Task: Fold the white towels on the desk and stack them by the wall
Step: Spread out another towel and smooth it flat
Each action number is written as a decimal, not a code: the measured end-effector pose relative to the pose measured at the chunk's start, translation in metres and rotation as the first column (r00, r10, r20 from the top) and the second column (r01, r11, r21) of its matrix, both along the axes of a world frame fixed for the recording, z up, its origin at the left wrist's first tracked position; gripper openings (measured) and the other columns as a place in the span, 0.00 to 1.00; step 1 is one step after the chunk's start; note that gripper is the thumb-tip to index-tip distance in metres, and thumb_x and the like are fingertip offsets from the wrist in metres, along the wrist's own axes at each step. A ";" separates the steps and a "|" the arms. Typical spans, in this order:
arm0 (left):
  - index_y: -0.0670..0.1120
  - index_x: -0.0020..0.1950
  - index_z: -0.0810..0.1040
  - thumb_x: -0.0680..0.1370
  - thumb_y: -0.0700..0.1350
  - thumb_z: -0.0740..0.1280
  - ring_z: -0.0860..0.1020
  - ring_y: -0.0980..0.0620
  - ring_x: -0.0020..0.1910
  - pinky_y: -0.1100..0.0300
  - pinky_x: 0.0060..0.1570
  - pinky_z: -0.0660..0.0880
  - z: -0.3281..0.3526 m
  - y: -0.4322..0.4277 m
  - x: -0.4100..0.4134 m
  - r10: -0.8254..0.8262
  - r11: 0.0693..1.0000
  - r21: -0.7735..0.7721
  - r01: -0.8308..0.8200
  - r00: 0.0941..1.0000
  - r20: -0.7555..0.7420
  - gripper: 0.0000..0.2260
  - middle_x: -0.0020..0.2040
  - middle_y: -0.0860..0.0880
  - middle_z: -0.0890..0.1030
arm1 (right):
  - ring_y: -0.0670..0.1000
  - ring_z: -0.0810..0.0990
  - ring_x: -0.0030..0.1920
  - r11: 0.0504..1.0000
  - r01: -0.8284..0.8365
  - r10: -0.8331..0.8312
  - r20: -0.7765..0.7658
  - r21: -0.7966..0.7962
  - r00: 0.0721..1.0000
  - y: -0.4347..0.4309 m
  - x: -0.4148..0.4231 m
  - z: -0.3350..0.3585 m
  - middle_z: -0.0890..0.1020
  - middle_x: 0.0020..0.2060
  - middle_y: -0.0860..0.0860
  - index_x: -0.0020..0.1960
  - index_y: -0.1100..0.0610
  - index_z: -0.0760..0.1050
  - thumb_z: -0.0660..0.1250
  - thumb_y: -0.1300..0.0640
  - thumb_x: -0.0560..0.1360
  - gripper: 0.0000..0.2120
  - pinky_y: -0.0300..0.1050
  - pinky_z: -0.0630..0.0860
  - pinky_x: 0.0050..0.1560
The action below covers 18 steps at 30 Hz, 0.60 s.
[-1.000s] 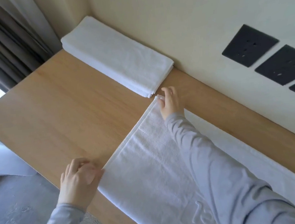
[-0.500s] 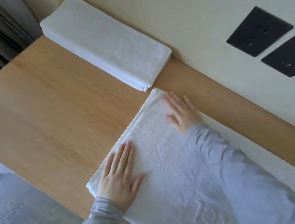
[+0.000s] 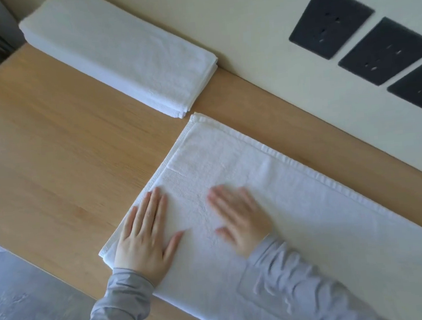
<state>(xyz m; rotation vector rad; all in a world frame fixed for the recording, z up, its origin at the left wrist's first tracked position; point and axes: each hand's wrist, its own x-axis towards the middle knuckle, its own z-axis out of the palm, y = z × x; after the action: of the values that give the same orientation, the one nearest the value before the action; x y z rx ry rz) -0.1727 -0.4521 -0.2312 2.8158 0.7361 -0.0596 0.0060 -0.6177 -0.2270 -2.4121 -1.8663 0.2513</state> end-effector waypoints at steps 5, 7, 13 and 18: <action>0.41 0.77 0.54 0.78 0.62 0.48 0.54 0.49 0.76 0.51 0.74 0.52 -0.001 -0.001 0.000 0.009 1.000 0.026 -0.009 1.000 -0.013 0.33 0.77 0.45 0.55 | 0.58 0.58 0.74 0.897 0.434 -0.427 0.088 -0.089 0.900 -0.051 0.118 0.004 0.60 0.74 0.58 0.74 0.63 0.57 0.42 0.43 0.77 0.33 0.59 0.54 0.73; 0.41 0.76 0.54 0.78 0.62 0.47 0.55 0.48 0.76 0.50 0.74 0.52 0.002 -0.002 0.002 0.015 0.999 0.042 -0.014 1.000 -0.022 0.33 0.77 0.44 0.56 | 0.56 0.53 0.76 0.804 0.586 -0.578 0.091 -0.107 0.811 -0.058 0.134 0.006 0.56 0.75 0.58 0.75 0.63 0.53 0.37 0.41 0.74 0.37 0.57 0.47 0.75; 0.35 0.74 0.59 0.79 0.55 0.49 0.58 0.41 0.74 0.45 0.73 0.53 0.018 -0.061 0.026 0.157 0.986 -0.058 -0.154 0.986 0.063 0.30 0.75 0.39 0.60 | 0.60 0.60 0.73 0.874 0.465 -0.471 0.009 0.140 0.882 -0.038 0.009 0.013 0.65 0.71 0.61 0.71 0.66 0.61 0.53 0.54 0.76 0.27 0.61 0.54 0.72; 0.37 0.73 0.61 0.81 0.57 0.42 0.60 0.43 0.73 0.46 0.72 0.53 0.017 -0.118 0.043 0.045 0.997 -0.064 -0.044 0.999 0.014 0.30 0.74 0.41 0.61 | 0.53 0.61 0.73 0.979 0.193 -0.195 0.027 0.061 0.981 -0.069 -0.053 -0.001 0.68 0.71 0.54 0.69 0.60 0.69 0.55 0.50 0.78 0.23 0.58 0.60 0.69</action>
<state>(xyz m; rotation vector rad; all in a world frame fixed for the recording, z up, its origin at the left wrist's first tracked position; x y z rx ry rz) -0.1298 -0.5699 -0.2137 2.7348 0.7795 -0.0526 -0.0474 -0.6867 -0.2284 -2.5490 -1.6104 0.1423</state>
